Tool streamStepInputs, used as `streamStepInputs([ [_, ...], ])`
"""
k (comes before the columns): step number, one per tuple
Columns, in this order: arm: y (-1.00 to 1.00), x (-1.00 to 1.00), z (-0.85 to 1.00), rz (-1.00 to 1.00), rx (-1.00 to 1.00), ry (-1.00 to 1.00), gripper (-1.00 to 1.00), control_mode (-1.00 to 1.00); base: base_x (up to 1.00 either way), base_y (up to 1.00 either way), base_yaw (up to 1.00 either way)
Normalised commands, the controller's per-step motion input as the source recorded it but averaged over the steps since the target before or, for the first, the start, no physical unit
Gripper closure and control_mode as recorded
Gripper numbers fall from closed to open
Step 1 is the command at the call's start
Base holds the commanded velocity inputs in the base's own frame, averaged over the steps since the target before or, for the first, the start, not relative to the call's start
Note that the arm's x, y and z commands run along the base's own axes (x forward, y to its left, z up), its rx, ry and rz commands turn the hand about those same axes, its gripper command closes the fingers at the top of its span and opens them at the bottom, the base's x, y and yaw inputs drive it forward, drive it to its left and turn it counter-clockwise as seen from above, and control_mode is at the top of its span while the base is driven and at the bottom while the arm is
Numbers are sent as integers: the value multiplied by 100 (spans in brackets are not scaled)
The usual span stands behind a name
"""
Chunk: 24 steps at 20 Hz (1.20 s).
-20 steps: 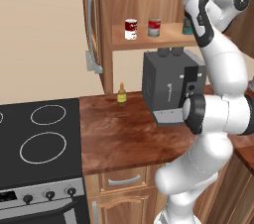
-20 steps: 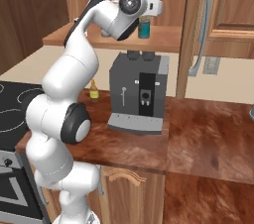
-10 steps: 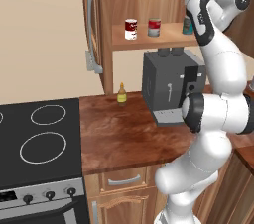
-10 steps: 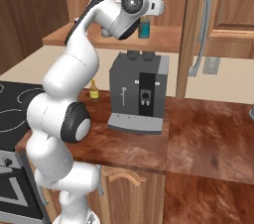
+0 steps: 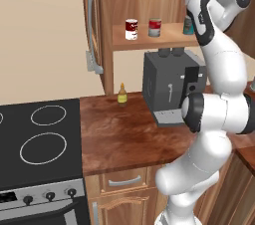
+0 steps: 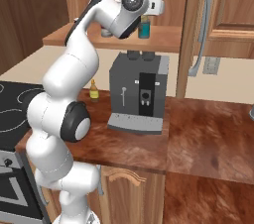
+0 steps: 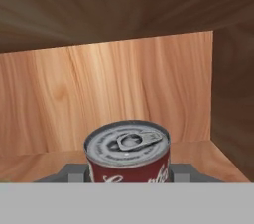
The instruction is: Stack two cans on top of the other two cans in the cabinet.
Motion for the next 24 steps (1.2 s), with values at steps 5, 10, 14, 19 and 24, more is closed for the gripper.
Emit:
streamStepInputs([
  [5, 0, 8, 0, 0, 0, 0, 100, -100, 0, 0, 0],
  [10, 2, 14, 0, 0, 0, 0, 100, -100, 0, 0, 0],
  [14, 1, 11, 0, 0, 0, 0, 100, -100, 0, 0, 0],
  [19, 0, 9, 0, 0, 0, 0, 100, -100, 0, 0, 0],
  [24, 0, 4, 0, 0, 0, 0, 100, -100, 0, 0, 0],
])
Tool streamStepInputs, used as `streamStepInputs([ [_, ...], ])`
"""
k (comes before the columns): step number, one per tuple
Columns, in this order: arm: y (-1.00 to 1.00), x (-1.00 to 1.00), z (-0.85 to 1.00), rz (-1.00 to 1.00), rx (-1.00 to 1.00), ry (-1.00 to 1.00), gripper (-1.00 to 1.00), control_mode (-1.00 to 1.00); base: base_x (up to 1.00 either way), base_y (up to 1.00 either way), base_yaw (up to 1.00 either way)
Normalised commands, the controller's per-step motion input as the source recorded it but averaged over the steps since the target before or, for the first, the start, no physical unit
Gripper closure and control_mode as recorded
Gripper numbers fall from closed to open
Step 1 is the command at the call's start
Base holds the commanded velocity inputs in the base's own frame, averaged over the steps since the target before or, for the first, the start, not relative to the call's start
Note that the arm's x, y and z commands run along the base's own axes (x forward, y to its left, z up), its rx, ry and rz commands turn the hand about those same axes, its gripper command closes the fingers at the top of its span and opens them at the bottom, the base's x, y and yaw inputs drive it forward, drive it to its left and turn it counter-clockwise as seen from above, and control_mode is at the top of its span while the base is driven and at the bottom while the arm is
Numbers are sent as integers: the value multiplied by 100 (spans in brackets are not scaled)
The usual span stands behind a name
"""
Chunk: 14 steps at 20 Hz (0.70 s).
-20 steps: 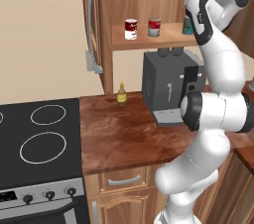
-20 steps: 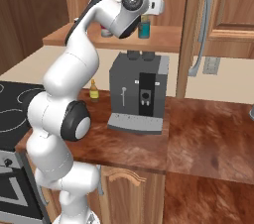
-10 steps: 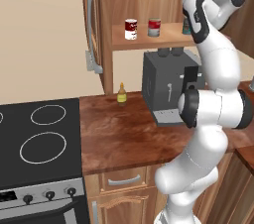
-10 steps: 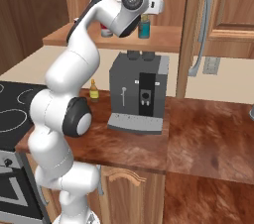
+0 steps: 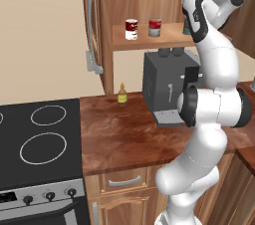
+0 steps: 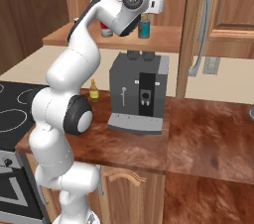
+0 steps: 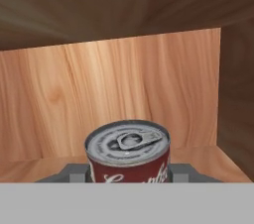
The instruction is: Stack two cans on top of the other two cans in the cabinet.
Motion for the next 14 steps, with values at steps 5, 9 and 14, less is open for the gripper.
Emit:
streamStepInputs([
  [5, 0, 3, -2, 0, 0, 0, 100, -100, 0, 0, 0],
  [9, 0, 2, 0, 0, 0, 0, 100, -100, 0, 0, 0],
  [14, 0, 0, 0, 0, 0, 0, 100, -100, 0, 0, 0],
])
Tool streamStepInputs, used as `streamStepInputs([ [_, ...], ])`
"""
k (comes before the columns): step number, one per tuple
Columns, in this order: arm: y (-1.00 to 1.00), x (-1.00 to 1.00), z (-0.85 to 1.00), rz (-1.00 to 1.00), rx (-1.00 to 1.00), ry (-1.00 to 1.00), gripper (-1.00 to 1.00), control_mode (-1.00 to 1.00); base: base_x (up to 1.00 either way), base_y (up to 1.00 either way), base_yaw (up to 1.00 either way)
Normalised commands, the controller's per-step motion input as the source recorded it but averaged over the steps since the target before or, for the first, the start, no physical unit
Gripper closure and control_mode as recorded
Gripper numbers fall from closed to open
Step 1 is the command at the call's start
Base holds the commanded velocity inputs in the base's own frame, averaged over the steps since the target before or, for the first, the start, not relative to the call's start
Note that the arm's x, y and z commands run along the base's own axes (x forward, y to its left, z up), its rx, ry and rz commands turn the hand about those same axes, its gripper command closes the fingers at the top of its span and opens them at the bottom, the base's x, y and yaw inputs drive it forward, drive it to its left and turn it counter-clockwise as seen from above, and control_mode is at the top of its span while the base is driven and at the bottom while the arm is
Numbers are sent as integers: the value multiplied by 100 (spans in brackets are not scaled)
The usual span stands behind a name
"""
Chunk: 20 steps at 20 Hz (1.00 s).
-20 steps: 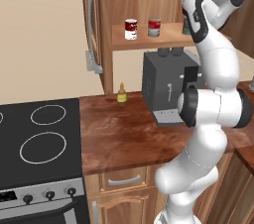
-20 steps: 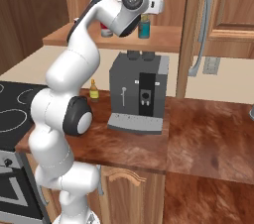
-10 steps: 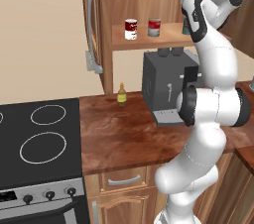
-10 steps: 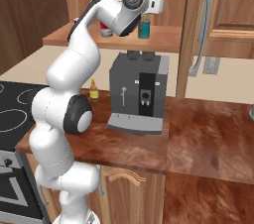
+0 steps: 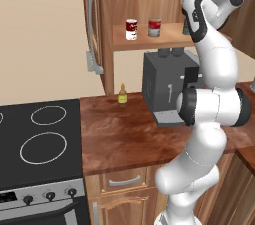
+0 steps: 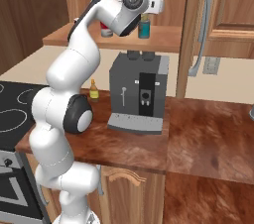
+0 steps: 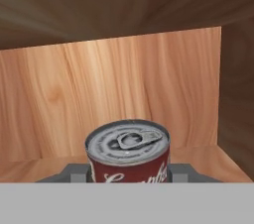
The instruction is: Stack two cans on top of the other two cans in the cabinet.
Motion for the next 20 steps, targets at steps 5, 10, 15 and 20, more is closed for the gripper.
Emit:
streamStepInputs([
  [5, 0, 0, 0, 0, 0, 0, 100, -100, 0, 0, 0],
  [10, -4, 0, 0, 0, 0, 0, 100, -100, 0, 0, 0],
  [15, -13, 0, 0, 0, 0, 0, 100, -100, 0, 0, 0],
  [20, -7, 0, 0, 0, 0, 0, 100, -100, 0, 0, 0],
])
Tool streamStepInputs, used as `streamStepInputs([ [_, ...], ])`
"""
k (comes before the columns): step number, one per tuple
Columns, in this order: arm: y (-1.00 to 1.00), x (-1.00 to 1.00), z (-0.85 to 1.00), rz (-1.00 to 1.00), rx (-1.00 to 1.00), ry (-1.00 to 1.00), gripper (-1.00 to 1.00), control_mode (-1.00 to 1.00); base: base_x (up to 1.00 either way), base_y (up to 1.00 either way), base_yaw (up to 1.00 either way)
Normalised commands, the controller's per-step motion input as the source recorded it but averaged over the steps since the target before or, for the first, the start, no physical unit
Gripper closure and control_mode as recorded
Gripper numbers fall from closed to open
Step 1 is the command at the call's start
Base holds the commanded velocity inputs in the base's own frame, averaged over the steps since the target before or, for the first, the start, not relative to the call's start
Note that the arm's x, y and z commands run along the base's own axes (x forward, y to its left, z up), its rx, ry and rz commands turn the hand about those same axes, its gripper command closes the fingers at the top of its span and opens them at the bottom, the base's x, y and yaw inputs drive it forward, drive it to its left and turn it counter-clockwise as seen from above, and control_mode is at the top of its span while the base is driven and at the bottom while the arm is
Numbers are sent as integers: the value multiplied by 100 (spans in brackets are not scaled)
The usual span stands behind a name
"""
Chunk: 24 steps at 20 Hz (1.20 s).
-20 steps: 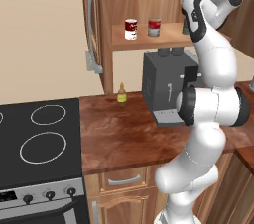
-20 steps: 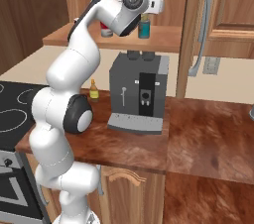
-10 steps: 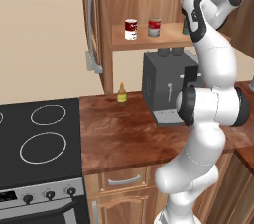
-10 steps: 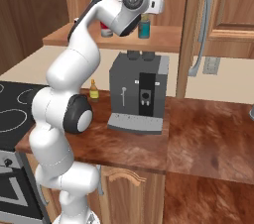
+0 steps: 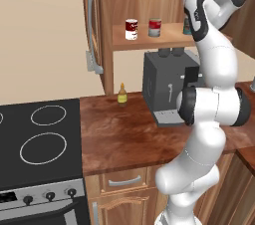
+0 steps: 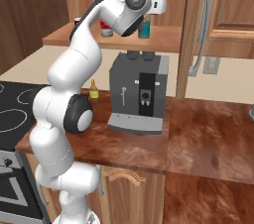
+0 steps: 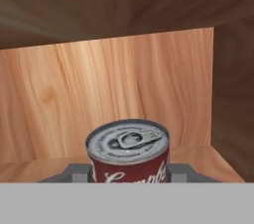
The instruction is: Stack two cans on top of the other two cans in the cabinet.
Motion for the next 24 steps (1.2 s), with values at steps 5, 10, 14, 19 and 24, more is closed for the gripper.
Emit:
streamStepInputs([
  [5, 0, 0, 0, 0, 0, 0, 100, -100, 0, 0, 0],
  [10, 0, 1, 0, 0, 0, 0, 100, -100, 0, 0, 0],
  [14, 0, 1, 0, 0, 0, 0, 100, -100, 0, 0, 0],
  [19, 0, 12, 0, 0, 0, 0, 100, -100, 0, 0, 0],
  [24, 0, 17, 0, 0, 0, 0, 100, -100, 0, 0, 0],
])
